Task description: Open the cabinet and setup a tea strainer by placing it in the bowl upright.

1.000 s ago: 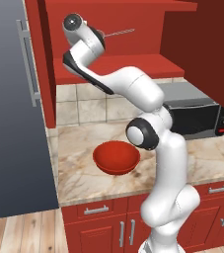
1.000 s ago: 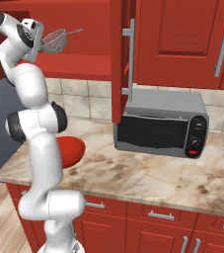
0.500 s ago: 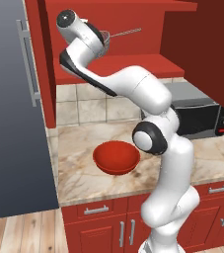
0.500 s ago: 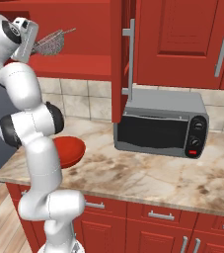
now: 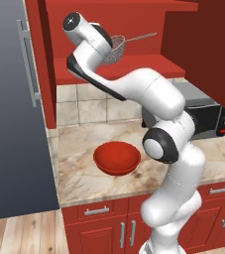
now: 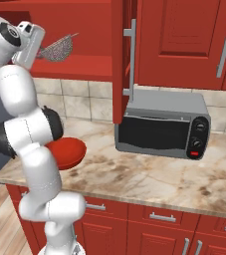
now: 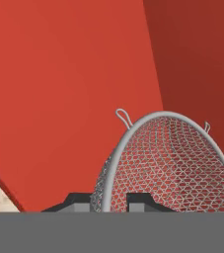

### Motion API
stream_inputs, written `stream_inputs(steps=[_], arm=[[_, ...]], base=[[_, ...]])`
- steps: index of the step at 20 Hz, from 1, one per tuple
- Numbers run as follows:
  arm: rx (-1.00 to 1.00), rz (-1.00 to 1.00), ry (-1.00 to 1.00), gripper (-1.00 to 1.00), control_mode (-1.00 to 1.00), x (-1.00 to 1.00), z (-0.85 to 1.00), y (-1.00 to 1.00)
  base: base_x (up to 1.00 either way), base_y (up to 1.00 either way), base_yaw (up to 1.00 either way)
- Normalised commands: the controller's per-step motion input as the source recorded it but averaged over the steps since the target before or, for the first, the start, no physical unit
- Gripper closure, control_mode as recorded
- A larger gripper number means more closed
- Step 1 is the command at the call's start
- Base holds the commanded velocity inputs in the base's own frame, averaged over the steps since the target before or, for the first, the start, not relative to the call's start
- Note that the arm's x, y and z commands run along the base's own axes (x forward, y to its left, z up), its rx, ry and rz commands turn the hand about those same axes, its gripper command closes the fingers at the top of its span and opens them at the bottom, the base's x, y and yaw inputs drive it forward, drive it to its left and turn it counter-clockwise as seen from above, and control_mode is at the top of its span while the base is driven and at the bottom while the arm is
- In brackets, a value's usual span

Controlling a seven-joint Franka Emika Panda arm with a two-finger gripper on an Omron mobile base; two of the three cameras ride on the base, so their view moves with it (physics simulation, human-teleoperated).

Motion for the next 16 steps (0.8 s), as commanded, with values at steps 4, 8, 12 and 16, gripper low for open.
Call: stream_inputs(steps=[4, 8, 12, 16], arm=[[0.0, -0.08, -0.04, 1.0, -1.0, -0.65, 0.0, -0.38], [0.04, -0.09, -0.08, 1.0, -1.0, -0.87, 0.0, -0.05], [0.07, -0.09, -0.09, 1.0, -1.0, -0.92, 0.0, 0.0], [0.11, -0.1, -0.09, 1.0, -1.0, -0.88, 0.0, -0.28]], base=[[0.0, 0.0, 0.0], [0.0, 0.0, 0.0], [0.0, 0.0, 0.0], [0.0, 0.0, 0.0]])
